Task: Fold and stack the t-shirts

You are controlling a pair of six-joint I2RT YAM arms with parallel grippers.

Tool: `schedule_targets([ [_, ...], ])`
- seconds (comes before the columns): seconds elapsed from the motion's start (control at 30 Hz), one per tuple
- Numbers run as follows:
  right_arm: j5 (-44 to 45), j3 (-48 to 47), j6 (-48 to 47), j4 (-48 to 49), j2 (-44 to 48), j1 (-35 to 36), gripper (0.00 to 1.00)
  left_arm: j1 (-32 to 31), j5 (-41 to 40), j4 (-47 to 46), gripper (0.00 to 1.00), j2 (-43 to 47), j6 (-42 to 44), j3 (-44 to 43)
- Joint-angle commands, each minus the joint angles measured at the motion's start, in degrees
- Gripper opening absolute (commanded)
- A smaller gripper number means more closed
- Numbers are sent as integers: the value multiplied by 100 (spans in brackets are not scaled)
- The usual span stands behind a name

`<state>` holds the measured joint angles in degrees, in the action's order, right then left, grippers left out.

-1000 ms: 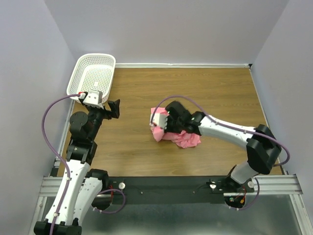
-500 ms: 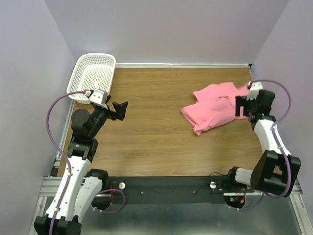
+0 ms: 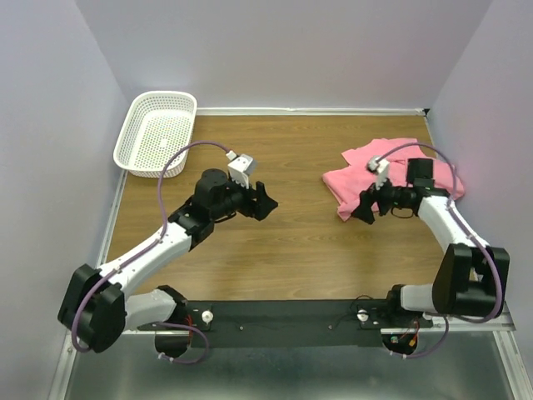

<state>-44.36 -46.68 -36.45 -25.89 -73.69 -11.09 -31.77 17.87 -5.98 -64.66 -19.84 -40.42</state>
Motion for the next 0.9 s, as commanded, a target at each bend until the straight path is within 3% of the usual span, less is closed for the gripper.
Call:
schedule_targets([
  [0.0, 299, -175, -803, -491, -321, 993, 97, -294, -565, -114, 80, -160, -222, -282],
  [0.2, 2236, -96, -794, 408, -707, 2207, 93, -321, -969, 140, 80, 691, -205, -133],
  [0.33, 3397, -333, -566, 655, -1577, 2690, 74, -312, -1084, 421, 80, 1420, -328, 157],
  [0.4, 3679, -491, -417, 664, -1841, 3024, 53, -321, -1136, 518, 81, 1824, -398, 245],
  [0.43, 3889, -622, -311, 655, -1998, 3278, 33, -321, -1171, 588, 80, 2069, -451, 341],
  [0.5, 4005, -798, -188, 638, -2079, 3586, 3, -321, -1233, 720, 81, 2299, -504, 421],
  [0.6, 3620, -1430, 302, 394, -1913, 4272, 1, -321, -1373, 922, 80, 2695, -574, 518],
  [0.67, 2734, -2375, 890, 112, -1764, 4710, 1, -312, -1592, 1098, 80, 2966, -583, 509],
  [0.73, 1718, -3116, 1409, 84, -1701, 4914, 1, -321, -1733, 1265, 81, 3152, -574, 457],
  [0.77, 1415, -3816, 1917, 58, -1736, 4932, 1, -321, -1925, 1327, 81, 3310, -574, 439],
  [0.83, 1019, -4313, 2237, -91, -1833, 4932, 1, -321, -2068, 1520, 82, 3477, -583, 360],
  [0.87, 956, -4558, 2099, -440, -1885, 4932, 22, -321, -2181, 1573, 82, 3626, -565, 342],
])
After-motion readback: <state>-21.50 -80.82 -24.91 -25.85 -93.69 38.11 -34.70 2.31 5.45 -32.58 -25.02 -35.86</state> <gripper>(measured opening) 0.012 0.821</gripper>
